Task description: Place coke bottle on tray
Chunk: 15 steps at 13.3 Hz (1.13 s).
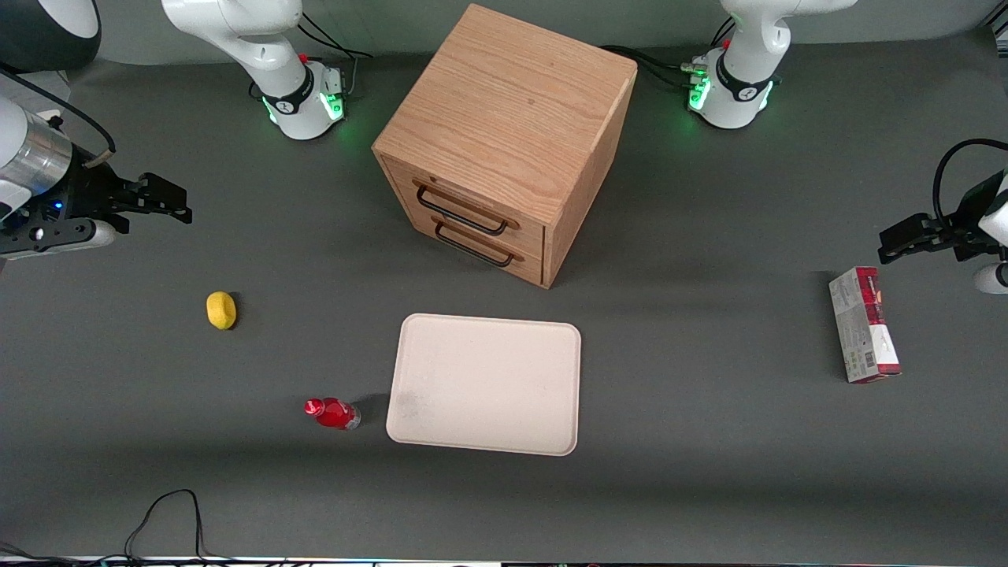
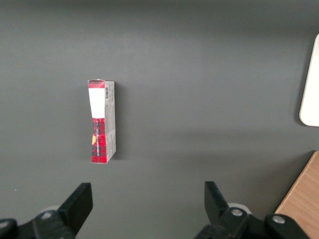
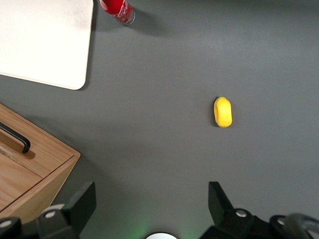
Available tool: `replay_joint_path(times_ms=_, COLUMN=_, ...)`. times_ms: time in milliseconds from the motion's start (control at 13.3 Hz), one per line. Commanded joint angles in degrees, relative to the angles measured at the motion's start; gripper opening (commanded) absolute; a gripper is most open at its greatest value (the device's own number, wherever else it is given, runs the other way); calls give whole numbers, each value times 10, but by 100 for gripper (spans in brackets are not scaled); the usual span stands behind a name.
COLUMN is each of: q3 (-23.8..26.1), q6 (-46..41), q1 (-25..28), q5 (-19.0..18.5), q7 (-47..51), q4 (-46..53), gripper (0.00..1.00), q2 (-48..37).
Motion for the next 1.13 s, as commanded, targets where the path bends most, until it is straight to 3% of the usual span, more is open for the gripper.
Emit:
replay_joint_path(times_ms=0, q3=-2, q6=-31, q1=-6, q5=19, q7=-4, q4=45, gripper=100, q2=28)
replay_joint_path(times_ms=1055, q3=0, q6=-43, q1=-4, q5=22, q7=0, q4=55, gripper=100, q2=36)
